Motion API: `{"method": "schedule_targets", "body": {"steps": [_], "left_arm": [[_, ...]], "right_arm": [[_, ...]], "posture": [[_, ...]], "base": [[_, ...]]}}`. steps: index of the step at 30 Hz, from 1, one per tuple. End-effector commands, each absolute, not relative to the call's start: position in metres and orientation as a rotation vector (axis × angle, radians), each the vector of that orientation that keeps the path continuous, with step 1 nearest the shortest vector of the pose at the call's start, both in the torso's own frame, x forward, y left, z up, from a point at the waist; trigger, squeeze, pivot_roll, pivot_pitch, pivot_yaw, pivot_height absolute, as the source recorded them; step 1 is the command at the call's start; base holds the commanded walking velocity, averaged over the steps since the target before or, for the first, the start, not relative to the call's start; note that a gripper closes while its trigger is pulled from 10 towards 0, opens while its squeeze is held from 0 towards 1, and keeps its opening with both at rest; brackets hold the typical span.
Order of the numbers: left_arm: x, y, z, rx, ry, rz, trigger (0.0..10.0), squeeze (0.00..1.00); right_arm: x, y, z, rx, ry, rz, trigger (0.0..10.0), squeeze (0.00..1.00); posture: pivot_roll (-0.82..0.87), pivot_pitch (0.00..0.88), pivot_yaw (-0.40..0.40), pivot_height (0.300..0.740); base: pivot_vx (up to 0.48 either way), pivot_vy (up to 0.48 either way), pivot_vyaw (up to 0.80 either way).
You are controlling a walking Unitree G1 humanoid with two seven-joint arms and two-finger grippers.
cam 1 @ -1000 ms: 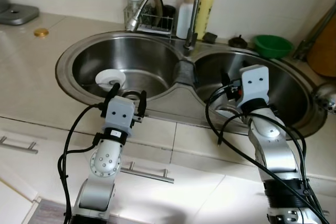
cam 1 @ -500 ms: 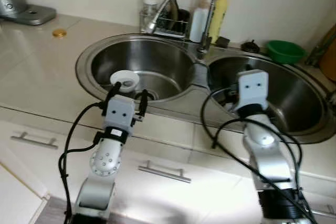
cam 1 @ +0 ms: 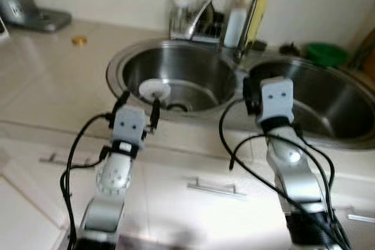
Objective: Kitchen organization
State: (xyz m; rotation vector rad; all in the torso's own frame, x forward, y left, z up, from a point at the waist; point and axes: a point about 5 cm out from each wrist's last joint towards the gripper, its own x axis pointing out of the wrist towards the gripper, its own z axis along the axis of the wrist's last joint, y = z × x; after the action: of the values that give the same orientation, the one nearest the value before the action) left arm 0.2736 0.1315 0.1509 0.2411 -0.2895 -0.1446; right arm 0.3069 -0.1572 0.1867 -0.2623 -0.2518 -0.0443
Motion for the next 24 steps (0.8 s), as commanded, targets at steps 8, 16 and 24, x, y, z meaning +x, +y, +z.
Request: {"method": "schedule_targets", "body": {"steps": [8,16,24], "left_arm": [[0.274,0.134,0.154,0.251,-0.301,-0.141,10.0,0.00],[0.273,0.135,0.155,0.260,-0.313,-0.140,10.0,0.00],[0.273,0.133,0.156,0.265,-0.329,-0.146,10.0,0.00]], "right_arm": [[0.303,-0.166,0.188,-0.270,-0.226,-0.110,10.0,0.00],[0.290,-0.164,0.189,-0.270,-0.248,-0.112,10.0,0.00],[0.284,-0.164,0.188,-0.273,-0.244,-0.121,10.0,0.00]], "posture": [[0.09,0.000,-0.085,0.740],[0.09,0.000,-0.084,0.740],[0.08,0.000,-0.081,0.740]], "base": [[0.000,0.408,-0.75],[0.000,0.077,-0.80],[0.000,0.000,-0.80]]}}
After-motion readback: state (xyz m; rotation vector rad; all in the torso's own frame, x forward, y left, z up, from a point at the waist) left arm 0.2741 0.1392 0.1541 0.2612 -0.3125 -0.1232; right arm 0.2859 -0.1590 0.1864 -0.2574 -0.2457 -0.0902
